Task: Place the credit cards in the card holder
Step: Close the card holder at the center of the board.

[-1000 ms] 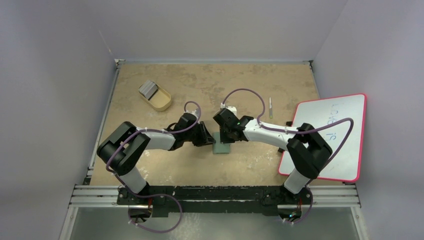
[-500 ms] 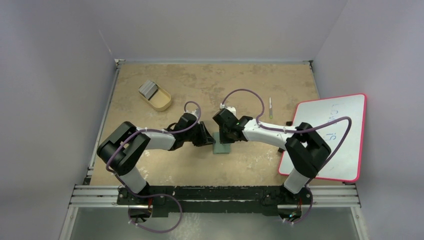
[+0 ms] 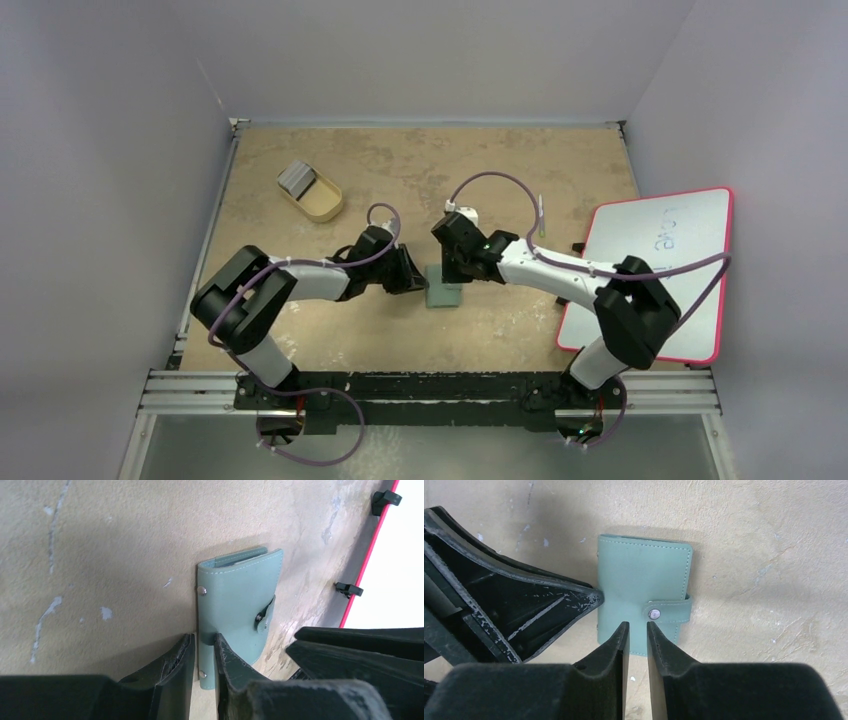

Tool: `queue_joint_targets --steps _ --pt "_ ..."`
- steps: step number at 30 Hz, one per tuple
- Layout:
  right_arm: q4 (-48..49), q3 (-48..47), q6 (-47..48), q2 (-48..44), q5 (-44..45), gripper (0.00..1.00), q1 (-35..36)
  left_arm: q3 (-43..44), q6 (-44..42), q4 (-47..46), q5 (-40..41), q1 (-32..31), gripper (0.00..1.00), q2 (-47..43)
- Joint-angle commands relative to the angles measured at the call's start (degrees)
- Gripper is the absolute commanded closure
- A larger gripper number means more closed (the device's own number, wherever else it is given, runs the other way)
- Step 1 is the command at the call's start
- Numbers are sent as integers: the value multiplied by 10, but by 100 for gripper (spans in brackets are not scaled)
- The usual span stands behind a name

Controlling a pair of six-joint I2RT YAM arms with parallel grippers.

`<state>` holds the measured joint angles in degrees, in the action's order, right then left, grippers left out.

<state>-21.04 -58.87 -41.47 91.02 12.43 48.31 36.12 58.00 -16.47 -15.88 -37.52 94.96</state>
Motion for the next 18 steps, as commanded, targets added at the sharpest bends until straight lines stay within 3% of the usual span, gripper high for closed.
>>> queue_joint_targets --steps 1,8,18 --pt "-5 14 -15 -30 -4 79 -2 30 -14 49 24 -1 81 -45" --pt "22 54 -25 -37 -17 80 -2 66 -31 83 36 -2 82 -38" --pt "46 69 -24 -38 -15 83 -7 83 -28 54 14 -2 82 1"
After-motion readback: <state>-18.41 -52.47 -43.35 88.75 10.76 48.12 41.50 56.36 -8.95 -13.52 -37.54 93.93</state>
